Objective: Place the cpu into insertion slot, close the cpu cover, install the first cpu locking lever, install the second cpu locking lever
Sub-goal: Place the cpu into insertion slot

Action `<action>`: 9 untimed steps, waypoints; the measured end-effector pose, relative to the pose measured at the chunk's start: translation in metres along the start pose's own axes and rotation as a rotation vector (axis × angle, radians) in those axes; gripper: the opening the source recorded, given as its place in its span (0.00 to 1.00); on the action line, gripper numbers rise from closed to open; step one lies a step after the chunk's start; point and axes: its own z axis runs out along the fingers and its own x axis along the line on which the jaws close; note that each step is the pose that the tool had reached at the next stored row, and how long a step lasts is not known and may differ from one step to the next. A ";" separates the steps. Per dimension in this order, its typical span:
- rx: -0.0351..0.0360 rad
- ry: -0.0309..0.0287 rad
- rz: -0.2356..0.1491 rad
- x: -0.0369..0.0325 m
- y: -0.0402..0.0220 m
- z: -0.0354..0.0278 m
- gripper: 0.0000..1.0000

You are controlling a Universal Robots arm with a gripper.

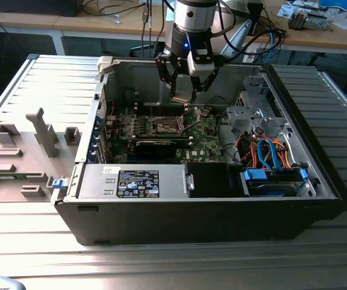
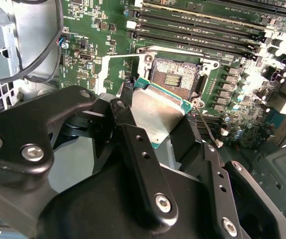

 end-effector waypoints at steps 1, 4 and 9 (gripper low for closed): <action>0.0001 -0.0001 0.000 0.0000 0.0000 0.0000 0.54; 0.0010 -0.0004 0.003 0.0000 0.0000 0.0000 0.54; 0.0025 -0.0009 0.006 0.0000 0.0000 0.0000 0.54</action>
